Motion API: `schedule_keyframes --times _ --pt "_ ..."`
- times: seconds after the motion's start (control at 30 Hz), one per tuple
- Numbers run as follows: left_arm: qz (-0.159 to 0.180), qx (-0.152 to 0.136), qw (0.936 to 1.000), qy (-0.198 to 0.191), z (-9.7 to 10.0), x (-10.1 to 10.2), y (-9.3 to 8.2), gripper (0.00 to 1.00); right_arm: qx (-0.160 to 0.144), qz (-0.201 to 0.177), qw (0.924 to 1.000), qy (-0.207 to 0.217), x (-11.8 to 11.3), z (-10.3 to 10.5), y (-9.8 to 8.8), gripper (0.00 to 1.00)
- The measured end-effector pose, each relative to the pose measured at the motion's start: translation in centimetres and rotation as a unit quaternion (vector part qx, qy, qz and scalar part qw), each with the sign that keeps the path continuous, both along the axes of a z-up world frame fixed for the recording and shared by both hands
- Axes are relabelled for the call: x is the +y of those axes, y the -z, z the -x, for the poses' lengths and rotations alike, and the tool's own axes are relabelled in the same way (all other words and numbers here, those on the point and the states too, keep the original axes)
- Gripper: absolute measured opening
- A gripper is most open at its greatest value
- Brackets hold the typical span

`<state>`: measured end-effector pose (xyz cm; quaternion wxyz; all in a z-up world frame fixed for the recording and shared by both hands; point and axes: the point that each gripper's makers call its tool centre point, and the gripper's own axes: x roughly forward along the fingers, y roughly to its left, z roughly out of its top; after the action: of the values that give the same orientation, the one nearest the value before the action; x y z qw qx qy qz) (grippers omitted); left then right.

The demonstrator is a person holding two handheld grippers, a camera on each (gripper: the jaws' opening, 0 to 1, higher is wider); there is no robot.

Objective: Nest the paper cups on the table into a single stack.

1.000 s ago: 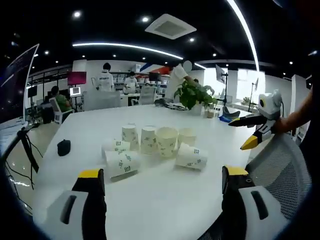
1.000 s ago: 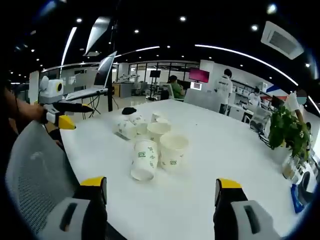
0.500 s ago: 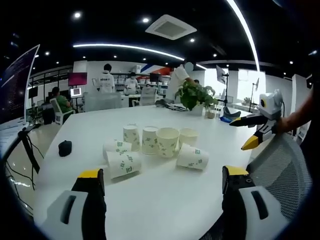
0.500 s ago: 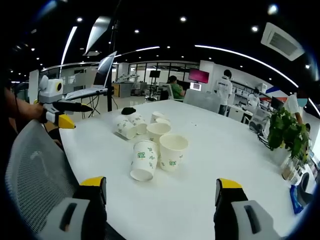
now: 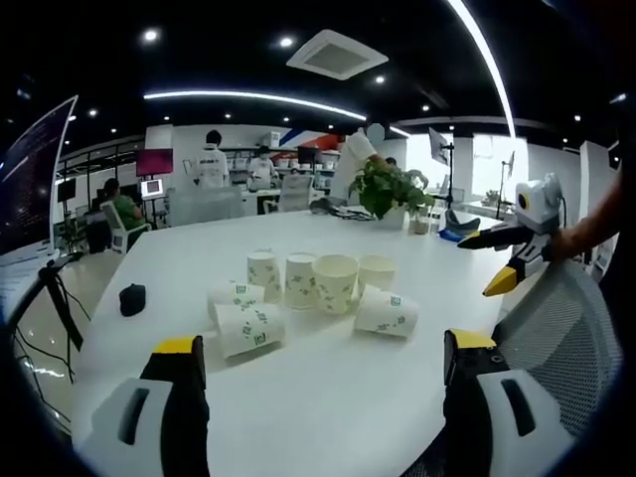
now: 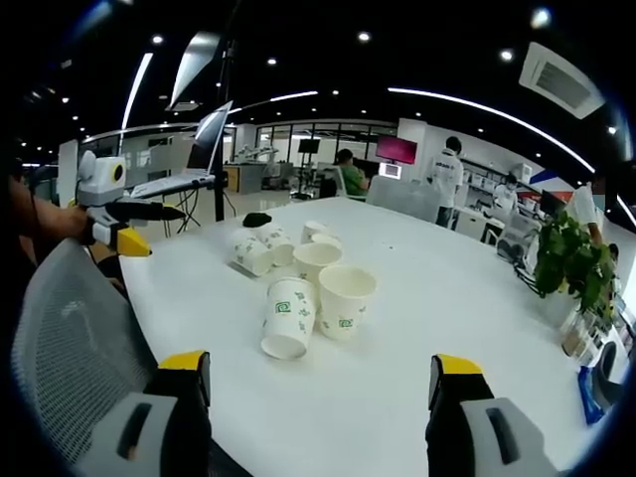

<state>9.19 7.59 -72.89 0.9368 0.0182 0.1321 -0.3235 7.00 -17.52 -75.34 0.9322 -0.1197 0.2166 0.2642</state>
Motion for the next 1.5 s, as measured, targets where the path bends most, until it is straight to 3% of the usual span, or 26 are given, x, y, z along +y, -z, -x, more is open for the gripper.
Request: schedule_keyframes --times 0.73,0.9,1.1,1.37,1.5 --pt "-0.01 -0.006 0.9999 -0.005 -0.1 0.2 0.1 0.99 -0.007 -0.013 0.9999 -0.003 0.2 0.0 -0.4 0.98" --pt "-0.019 -0.007 0.9998 -0.004 0.0 0.2 0.1 0.99 0.008 -0.015 0.9998 -0.006 0.4 0.1 0.0 1.0" --pt "-0.024 -0.011 0.9996 0.0 0.0 0.1 0.0 0.99 0.003 -0.019 0.9998 0.002 0.1 0.0 -0.4 1.0" --pt "-0.032 0.008 0.9994 0.009 0.1 0.0 0.5 0.99 0.008 -0.013 0.9998 0.009 -0.5 -0.7 -1.5 0.99" --pt "-0.034 0.006 0.9992 0.018 0.1 -0.3 -0.1 0.99 0.015 -0.003 0.9999 0.004 -0.4 -1.4 -1.8 0.97"
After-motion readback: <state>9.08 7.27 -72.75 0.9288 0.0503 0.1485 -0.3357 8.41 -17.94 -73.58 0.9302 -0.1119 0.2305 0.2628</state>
